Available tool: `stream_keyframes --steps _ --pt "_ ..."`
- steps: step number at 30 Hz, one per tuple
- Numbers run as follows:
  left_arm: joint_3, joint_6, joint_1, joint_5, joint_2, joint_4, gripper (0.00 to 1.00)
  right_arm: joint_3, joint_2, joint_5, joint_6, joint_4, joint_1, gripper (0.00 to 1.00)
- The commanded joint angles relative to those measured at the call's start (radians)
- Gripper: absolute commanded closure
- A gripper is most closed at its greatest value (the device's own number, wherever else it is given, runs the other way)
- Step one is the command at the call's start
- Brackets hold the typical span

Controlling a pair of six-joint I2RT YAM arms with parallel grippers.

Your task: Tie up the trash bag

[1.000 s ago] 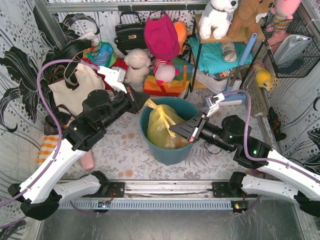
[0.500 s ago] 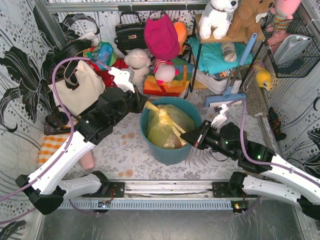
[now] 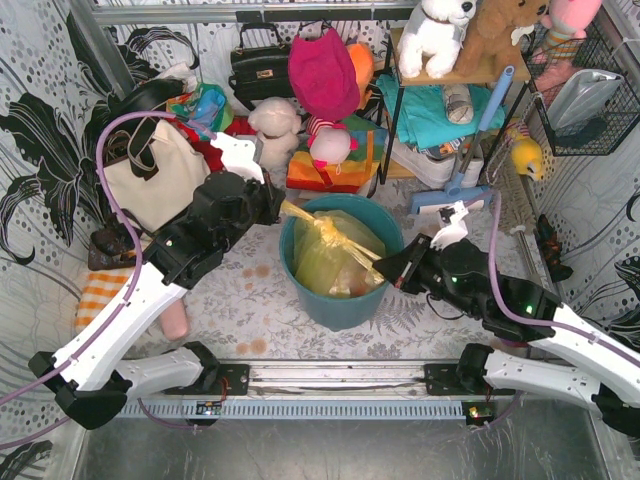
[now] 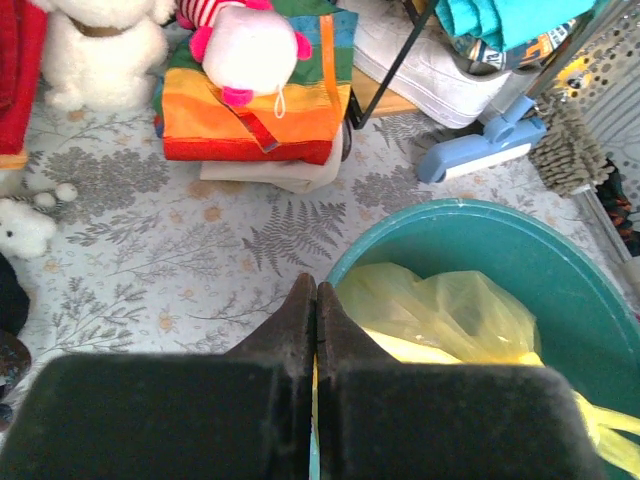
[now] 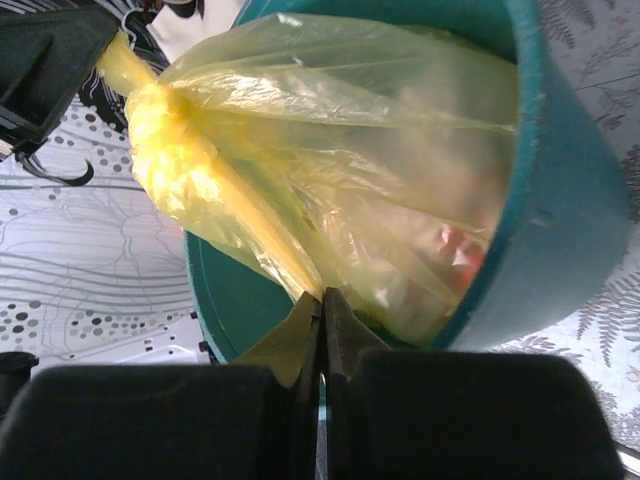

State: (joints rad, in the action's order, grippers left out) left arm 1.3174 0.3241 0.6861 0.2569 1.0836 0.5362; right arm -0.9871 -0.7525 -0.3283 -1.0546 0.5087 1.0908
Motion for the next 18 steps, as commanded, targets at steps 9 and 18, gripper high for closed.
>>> stream_keyframes --steps 9,18 --pt "-0.028 -0.084 -0.010 0.176 0.018 0.040 1.00 -0.044 0.105 -0.214 -0.028 0.272 0.007 1.00" --pt "-0.004 -0.088 -0.010 0.214 0.029 0.093 1.00 -0.067 0.086 -0.244 0.001 0.292 0.006 1.00"
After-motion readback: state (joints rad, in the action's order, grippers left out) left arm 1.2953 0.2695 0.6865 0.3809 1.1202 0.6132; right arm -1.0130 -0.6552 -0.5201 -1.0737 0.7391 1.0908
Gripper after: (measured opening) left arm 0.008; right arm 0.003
